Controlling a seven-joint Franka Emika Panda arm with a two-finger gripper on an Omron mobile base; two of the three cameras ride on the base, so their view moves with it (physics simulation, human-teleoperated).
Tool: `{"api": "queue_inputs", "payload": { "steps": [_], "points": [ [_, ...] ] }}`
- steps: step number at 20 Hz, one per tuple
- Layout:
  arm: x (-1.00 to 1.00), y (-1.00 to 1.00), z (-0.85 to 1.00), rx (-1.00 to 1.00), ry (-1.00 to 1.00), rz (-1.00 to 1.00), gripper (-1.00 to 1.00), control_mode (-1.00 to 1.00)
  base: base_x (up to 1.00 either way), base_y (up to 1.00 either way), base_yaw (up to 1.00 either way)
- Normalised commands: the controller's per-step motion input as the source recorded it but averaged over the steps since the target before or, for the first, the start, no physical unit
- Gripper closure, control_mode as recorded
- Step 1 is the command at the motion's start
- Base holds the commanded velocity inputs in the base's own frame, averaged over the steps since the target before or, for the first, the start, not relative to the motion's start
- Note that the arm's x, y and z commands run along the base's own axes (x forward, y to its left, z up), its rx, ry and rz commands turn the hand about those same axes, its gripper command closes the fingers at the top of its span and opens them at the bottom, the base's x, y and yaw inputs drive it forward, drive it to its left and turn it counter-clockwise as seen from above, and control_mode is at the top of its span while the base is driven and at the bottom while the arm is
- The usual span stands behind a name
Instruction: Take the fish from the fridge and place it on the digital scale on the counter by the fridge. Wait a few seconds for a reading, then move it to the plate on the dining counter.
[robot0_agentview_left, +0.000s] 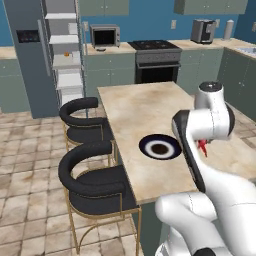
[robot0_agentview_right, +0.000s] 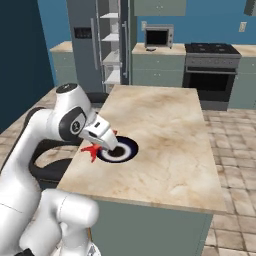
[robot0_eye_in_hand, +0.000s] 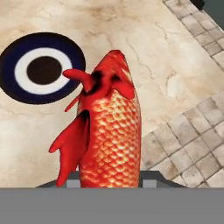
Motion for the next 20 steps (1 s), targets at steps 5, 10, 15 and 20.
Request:
{"api": "queue_inputs", "payload": {
  "steps": [5,10,15,20],
  "points": [
    [0.83,0.01,-0.18,0.1,0.06,-0.06,1.0,-1.0,0.0,0.0,0.0],
    [0.93,0.22,-0.64,0.1,0.05,-0.01,1.0,-1.0,0.0,0.0,0.0],
    [0.9,0.15,-0.86,0.08,0.03,-0.01,1.0,-1.0,0.0,0.0,0.0],
    [0.62,0.0,-0.63,0.05,0.01,-0.02,1.0,-1.0,0.0,0.0,0.0]
  ]
}}
